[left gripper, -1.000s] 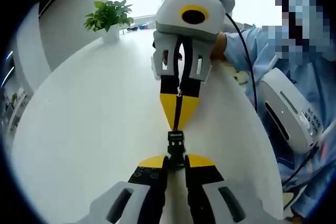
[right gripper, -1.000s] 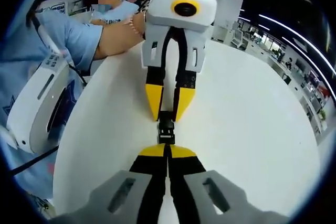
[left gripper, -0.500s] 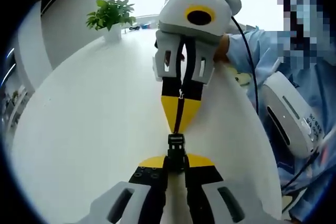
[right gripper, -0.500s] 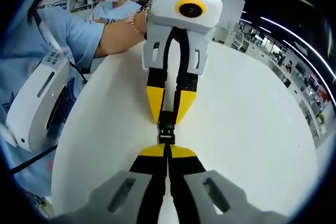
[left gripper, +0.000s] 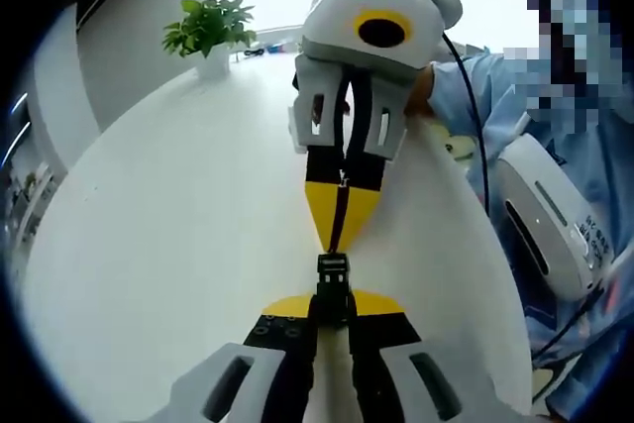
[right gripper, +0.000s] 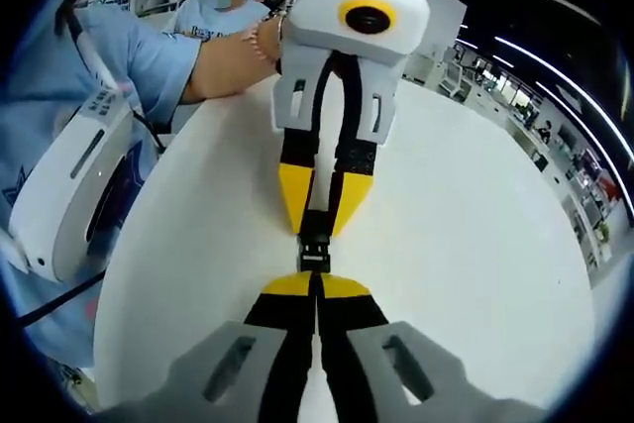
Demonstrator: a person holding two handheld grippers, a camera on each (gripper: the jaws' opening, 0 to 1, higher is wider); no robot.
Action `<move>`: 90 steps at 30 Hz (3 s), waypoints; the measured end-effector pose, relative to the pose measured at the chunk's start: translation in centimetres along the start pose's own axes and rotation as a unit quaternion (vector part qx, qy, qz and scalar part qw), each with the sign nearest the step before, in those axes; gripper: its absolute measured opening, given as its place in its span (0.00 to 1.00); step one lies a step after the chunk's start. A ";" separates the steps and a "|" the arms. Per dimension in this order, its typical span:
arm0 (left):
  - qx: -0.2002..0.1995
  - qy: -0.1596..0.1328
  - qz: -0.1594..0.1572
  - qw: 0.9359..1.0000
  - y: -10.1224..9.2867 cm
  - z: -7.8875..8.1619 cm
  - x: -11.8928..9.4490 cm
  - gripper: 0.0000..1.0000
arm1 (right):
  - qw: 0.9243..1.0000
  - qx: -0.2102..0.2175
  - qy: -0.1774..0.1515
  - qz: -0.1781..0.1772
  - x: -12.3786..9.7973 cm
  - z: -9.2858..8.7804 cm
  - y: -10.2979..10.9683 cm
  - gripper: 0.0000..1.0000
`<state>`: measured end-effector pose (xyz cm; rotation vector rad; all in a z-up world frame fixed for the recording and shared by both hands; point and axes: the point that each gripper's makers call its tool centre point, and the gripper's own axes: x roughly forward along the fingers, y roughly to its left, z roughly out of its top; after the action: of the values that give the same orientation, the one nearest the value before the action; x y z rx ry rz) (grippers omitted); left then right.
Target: Snap the two parts of the plastic buckle together until the buckle closes and remains connected.
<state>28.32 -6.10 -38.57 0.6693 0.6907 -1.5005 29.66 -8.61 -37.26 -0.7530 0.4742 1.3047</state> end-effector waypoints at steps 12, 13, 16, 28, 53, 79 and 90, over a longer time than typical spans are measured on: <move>-0.005 -0.005 -0.006 1.000 0.1 0.1 0.0 0.10 | 1.000 0.019 -0.010 0.014 -0.1 -0.1 -0.1 0.00; -0.005 -0.005 -0.006 1.000 0.1 0.1 0.0 0.10 | 1.000 0.023 -0.012 0.017 -0.1 -0.1 -0.1 0.00; -0.006 -0.005 -0.006 1.000 0.1 0.1 0.0 0.10 | 0.999 0.029 -0.015 0.021 -0.1 -0.1 -0.1 0.00; -0.006 -0.013 -0.010 1.000 0.3 0.6 0.0 0.11 | 0.998 0.048 -0.036 0.025 1.5 0.2 -0.1 0.00; 0.047 -0.007 0.009 0.999 1.3 0.2 -2.1 0.15 | 0.998 0.027 -0.048 0.021 0.5 0.7 2.6 0.01; 0.018 0.095 -0.008 0.995 0.5 -1.0 -1.9 0.12 | 0.998 0.033 -0.052 0.026 0.5 0.8 1.3 0.01; 0.009 0.177 -0.014 0.984 0.4 -1.0 -1.9 0.12 | 0.998 0.033 -0.054 0.026 0.6 0.9 0.9 0.01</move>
<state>28.82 -4.09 -37.82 0.9572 0.9601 -1.4285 28.86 -7.49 -37.29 -0.6147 0.4496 1.3646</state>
